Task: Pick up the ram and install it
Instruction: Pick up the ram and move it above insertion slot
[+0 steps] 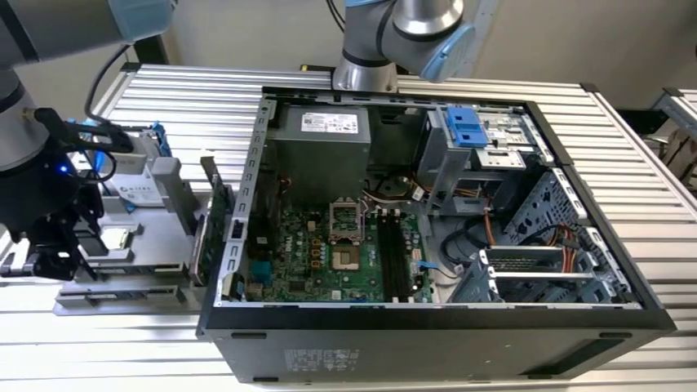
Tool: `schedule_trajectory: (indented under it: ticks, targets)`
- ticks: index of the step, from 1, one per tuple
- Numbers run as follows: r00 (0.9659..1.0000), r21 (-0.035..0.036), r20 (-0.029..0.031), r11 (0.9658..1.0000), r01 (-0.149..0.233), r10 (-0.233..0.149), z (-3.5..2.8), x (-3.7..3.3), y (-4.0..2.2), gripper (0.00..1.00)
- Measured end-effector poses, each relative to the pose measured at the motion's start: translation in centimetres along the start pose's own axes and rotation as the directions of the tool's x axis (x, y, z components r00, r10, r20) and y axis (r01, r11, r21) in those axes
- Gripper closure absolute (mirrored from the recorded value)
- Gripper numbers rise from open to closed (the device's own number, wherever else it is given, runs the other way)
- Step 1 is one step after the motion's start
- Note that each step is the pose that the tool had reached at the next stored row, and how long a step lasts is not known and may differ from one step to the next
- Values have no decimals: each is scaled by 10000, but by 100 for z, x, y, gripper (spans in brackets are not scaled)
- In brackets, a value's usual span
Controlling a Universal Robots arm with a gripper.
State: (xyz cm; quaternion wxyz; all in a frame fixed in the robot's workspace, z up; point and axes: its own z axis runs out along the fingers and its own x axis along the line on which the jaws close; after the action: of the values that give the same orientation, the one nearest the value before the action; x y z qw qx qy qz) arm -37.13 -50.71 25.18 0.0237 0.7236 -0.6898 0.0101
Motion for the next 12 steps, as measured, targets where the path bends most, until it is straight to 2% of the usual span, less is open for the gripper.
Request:
schedule_trajectory:
  ticks: [12]
  targets:
    - [10000, -1, -12, 10000, -2, 2, 136, 2, 18, 0]
